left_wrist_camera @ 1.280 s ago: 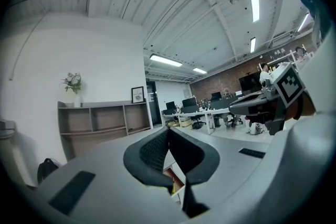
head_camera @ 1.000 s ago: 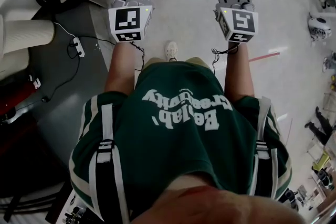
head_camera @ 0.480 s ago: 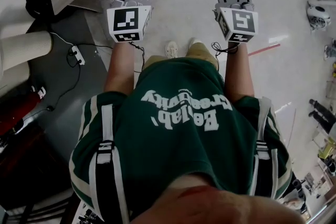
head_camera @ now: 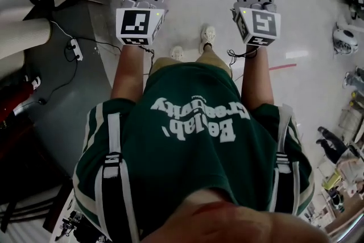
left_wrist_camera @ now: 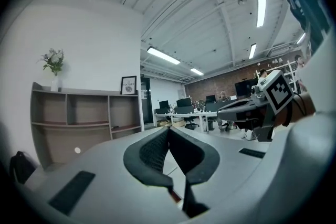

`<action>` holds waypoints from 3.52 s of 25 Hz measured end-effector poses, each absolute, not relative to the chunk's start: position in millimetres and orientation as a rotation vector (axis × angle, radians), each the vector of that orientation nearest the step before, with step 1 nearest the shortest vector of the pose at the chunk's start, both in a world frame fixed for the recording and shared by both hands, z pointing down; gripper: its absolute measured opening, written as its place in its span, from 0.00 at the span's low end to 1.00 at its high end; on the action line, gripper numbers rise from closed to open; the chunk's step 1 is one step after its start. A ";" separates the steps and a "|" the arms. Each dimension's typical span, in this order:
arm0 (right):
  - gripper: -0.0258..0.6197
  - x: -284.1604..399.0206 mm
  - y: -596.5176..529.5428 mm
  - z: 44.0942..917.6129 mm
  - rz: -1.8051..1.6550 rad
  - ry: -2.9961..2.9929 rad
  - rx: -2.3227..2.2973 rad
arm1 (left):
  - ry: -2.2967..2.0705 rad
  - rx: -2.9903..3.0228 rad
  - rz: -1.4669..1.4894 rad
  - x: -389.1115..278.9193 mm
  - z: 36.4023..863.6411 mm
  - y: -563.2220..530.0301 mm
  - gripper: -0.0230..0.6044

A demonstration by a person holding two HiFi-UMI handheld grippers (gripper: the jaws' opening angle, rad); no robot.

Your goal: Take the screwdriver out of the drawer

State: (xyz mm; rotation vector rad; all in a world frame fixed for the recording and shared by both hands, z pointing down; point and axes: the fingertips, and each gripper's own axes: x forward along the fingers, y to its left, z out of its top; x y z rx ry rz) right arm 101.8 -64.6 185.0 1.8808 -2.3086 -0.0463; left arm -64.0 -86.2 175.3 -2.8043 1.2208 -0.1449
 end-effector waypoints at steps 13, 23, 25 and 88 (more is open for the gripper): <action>0.10 154.7 -193.0 227.8 -0.008 -2.567 1.605 | 1.394 -2.711 -0.225 23.8 220.7 -177.4 0.07; 0.10 172.9 -259.8 284.4 0.021 -2.572 1.760 | 1.415 -2.766 -0.367 33.9 308.4 -262.4 0.07; 0.10 179.3 -270.0 305.2 0.060 -2.524 1.792 | 1.404 -2.805 -0.424 36.6 338.8 -275.3 0.07; 0.10 187.0 -322.1 607.9 0.364 -2.375 1.707 | 1.341 -2.766 -1.460 77.6 820.8 -394.2 0.28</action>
